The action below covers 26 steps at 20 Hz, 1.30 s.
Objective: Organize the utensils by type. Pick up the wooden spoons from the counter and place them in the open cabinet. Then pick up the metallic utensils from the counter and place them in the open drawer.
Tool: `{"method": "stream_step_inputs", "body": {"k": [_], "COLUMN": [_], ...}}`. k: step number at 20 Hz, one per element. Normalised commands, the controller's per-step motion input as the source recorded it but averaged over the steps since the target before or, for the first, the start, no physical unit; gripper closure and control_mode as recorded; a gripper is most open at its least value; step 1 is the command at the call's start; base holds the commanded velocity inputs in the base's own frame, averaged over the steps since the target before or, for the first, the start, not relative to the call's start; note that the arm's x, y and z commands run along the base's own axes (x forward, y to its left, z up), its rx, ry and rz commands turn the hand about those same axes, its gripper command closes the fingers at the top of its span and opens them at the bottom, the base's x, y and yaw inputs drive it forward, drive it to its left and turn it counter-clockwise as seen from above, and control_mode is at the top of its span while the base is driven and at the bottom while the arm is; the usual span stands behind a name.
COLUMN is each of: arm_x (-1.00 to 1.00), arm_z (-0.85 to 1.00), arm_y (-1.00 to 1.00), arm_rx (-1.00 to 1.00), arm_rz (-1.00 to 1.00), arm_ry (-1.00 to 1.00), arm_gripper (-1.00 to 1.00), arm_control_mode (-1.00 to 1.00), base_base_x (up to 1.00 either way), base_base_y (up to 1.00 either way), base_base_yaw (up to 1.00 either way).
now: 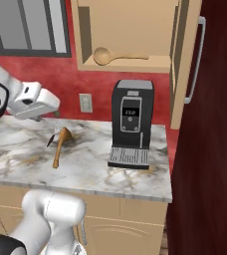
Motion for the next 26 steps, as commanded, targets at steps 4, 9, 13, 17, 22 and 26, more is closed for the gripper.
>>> {"method": "stream_step_inputs", "body": {"k": [4, 9, 13, 17, 22, 26], "arm_x": [0.07, 0.44, 0.58, 0.75, 0.64, 0.58], "arm_z": [-0.61, -0.6, -0.57, -0.55, -0.61, -0.58], "arm_y": [0.6, 0.64, 0.55, 0.35, 0.24, 0.05], "arm_rx": [0.08, 0.1, 0.06, 0.09, 0.11, 0.09], "arm_rz": [-0.03, -0.03, 0.0, 0.01, 0.01, 0.0], "arm_ry": [0.0, 0.02, 0.06, 0.16, 0.24, 0.23], "arm_gripper": [-1.0, -1.0, -1.0, -1.0, -1.0, -1.0], "arm_control_mode": [-1.0, -1.0, -1.0, -1.0, -1.0, -1.0], "base_base_x": [0.0, 0.0, 0.0, 0.0, 0.0, 0.0], "base_base_y": [0.0, 0.0, 0.0, 0.0, 0.0, 0.0], "base_base_yaw": [0.0, 0.0, 0.0, 0.0, 0.0, 0.0]}}
